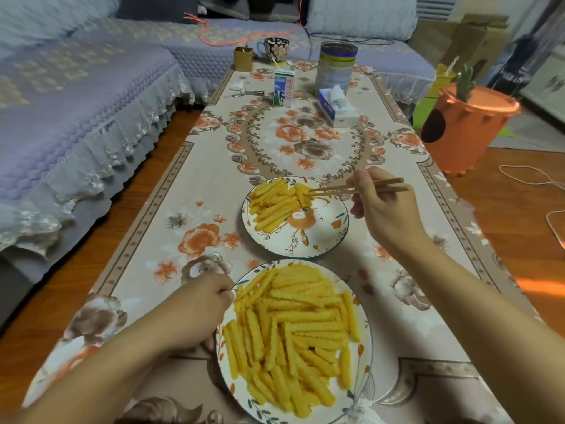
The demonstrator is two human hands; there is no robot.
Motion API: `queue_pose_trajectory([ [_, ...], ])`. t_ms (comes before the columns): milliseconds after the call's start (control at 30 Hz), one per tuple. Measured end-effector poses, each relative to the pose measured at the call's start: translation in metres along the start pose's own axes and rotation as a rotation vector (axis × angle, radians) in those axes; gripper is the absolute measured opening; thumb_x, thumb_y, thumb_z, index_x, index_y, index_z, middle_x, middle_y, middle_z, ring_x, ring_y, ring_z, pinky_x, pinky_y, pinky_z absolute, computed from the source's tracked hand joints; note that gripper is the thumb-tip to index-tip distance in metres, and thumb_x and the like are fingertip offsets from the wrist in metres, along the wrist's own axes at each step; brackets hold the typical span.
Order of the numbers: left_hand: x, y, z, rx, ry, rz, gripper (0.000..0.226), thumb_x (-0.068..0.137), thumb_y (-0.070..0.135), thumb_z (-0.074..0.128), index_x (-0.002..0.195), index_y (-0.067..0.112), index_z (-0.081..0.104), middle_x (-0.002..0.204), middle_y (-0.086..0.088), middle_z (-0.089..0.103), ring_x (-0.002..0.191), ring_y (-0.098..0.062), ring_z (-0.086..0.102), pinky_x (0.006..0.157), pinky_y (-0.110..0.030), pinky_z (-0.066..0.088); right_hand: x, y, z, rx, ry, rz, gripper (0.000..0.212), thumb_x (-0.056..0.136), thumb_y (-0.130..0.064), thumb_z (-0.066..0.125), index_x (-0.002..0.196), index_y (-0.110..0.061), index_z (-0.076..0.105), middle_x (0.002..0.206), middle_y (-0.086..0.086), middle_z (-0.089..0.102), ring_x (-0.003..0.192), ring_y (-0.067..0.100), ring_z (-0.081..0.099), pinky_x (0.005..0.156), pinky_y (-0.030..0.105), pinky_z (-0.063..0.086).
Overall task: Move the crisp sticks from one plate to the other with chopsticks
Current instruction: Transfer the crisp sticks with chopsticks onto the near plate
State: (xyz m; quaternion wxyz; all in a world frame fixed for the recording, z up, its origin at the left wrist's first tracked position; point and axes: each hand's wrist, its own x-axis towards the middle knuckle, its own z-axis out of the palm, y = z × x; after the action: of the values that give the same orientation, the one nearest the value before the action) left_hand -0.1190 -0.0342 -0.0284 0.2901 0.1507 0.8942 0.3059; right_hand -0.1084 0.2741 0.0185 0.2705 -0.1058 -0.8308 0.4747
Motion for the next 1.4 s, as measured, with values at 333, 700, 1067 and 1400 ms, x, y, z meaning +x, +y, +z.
queue_pose_trajectory([
  [333,-0.006,-0.023,-0.016,-0.090,0.080,-0.048,0.028,0.101,0.024,0.050,0.090,-0.002,0.055,0.072,-0.005,0.056,0.061,-0.020,0.049,0.061,-0.045,0.045,-0.006,0.002,0.007,-0.082,-0.067,-0.044,0.037,0.109,-0.035,0.046,0.094,-0.010,0.068,0.069,0.009,0.062,0.055,0.013,0.058,0.060,0.043,0.051],
  [700,-0.002,-0.024,-0.010,-0.134,0.093,-0.049,0.028,0.103,0.022,0.049,0.091,-0.003,0.055,0.068,-0.005,0.054,0.058,-0.021,0.047,0.063,-0.038,0.039,-0.012,-0.016,-0.018,0.136,0.089,-0.008,0.042,0.112,-0.030,0.039,0.091,-0.008,0.068,0.061,-0.002,0.061,0.053,0.015,0.057,0.050,0.030,0.050],
  [1067,0.008,-0.002,-0.010,-0.089,0.149,0.029,0.024,0.100,0.007,0.052,0.087,-0.013,0.058,0.091,-0.027,0.058,0.070,-0.028,0.056,0.074,-0.051,0.051,-0.047,-0.048,-0.067,0.448,-0.050,0.361,0.054,0.108,-0.043,0.040,0.085,-0.002,0.065,0.058,0.009,0.056,0.051,0.024,0.055,0.048,0.033,0.048],
  [1400,0.006,-0.001,-0.004,-0.047,0.170,0.047,0.024,0.101,0.008,0.052,0.090,-0.011,0.063,0.100,-0.024,0.061,0.081,-0.031,0.056,0.067,-0.034,0.034,-0.050,-0.052,-0.098,0.258,-0.554,0.346,0.053,0.096,-0.048,0.044,0.066,-0.013,0.070,0.059,0.012,0.048,0.049,0.019,0.042,0.046,0.027,0.032],
])
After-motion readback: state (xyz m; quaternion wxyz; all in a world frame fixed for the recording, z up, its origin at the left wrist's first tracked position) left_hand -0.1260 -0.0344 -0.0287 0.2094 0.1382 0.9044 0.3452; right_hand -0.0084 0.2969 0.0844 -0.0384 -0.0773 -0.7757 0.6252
